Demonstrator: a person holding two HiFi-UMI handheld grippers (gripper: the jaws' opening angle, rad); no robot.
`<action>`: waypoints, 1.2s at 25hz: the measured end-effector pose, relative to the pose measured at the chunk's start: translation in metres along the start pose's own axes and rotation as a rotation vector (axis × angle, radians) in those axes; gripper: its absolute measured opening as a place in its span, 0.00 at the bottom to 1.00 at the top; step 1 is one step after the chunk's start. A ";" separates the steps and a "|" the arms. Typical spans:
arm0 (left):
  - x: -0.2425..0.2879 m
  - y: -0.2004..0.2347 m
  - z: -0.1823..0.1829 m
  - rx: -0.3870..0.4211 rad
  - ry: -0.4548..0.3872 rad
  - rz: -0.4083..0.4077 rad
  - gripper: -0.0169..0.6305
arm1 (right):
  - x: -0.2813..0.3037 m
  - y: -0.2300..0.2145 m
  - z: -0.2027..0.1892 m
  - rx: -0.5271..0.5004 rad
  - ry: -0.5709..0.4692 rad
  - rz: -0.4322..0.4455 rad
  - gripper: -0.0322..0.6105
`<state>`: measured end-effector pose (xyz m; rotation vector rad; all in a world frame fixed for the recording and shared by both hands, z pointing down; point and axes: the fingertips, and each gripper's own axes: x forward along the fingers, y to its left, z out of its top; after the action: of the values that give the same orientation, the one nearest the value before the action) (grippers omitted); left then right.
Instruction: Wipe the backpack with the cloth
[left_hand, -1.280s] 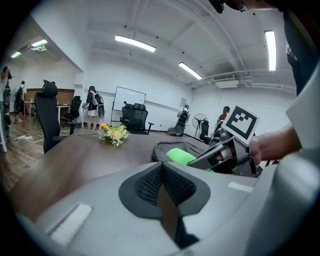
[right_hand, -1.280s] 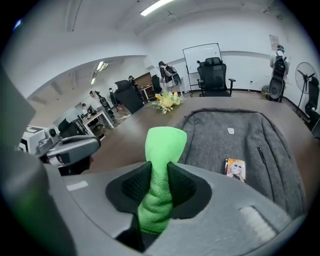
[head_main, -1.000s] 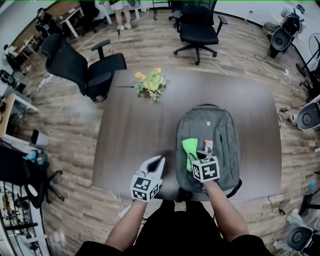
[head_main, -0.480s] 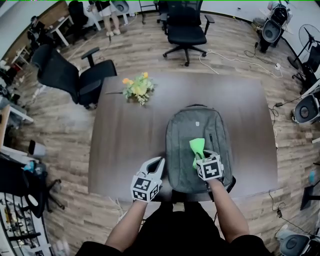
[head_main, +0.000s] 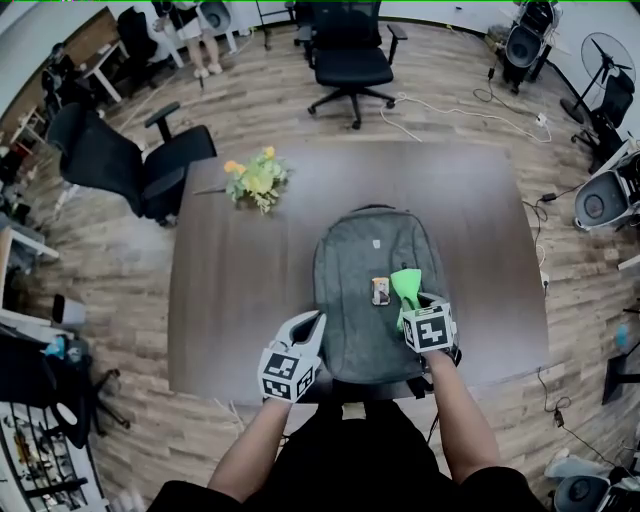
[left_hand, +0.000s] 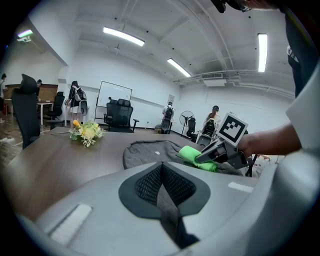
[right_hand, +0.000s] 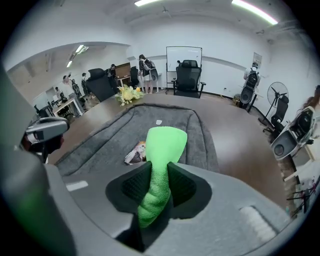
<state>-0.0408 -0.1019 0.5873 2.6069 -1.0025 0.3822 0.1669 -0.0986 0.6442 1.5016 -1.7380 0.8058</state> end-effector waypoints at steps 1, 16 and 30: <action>0.001 -0.002 0.000 0.002 0.002 -0.002 0.06 | -0.002 -0.006 -0.001 -0.005 0.001 -0.015 0.20; 0.009 -0.013 0.001 0.007 0.008 -0.022 0.06 | -0.026 -0.069 -0.013 -0.019 0.006 -0.120 0.20; -0.003 -0.003 -0.007 -0.008 0.020 -0.024 0.06 | -0.032 0.013 0.006 -0.026 -0.065 0.060 0.20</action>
<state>-0.0420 -0.0950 0.5915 2.6002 -0.9628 0.3961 0.1567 -0.0841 0.6142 1.4793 -1.8419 0.7691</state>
